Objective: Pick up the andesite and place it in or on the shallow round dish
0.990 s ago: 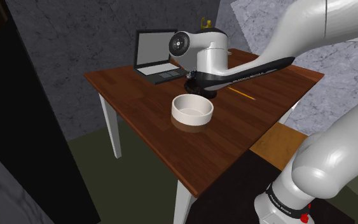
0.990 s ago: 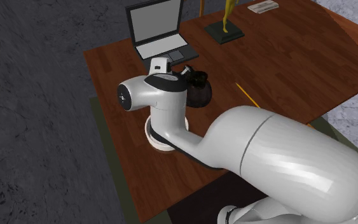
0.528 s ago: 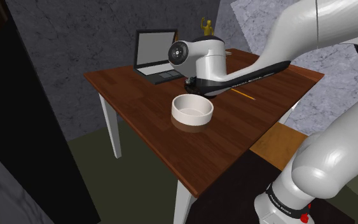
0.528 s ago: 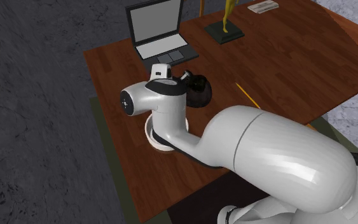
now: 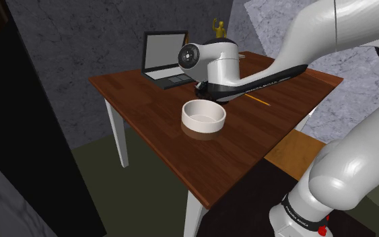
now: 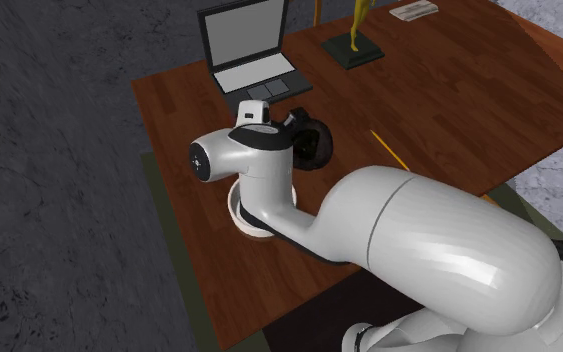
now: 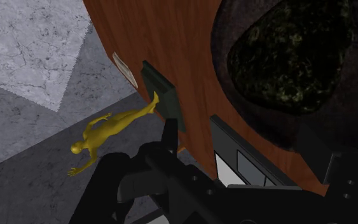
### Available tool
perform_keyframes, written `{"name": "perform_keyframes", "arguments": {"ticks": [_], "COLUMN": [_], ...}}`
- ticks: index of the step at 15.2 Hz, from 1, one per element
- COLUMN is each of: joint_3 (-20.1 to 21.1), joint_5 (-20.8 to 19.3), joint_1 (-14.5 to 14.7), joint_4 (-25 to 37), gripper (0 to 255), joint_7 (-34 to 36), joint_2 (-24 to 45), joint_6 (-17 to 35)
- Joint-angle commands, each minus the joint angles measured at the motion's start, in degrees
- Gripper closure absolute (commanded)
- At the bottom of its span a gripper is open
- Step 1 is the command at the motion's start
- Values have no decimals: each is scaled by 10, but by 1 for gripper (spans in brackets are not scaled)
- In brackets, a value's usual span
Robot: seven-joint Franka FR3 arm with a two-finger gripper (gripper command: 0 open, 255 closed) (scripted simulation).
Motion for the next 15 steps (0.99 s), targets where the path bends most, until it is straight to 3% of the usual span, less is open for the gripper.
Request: {"name": "perform_keyframes", "arguments": {"ticks": [1,3,7,15], "joint_3": [0,0,30,30], "joint_5": [0,0,38,38], "joint_1": [0,0,26,26], "joint_4": [0,0,14,14], "gripper": [0,0,0,0], "joint_7": [0,0,-13,-13], "joint_2": [0,0,-22,-22], "joint_6": [0,0,-56,-56]}}
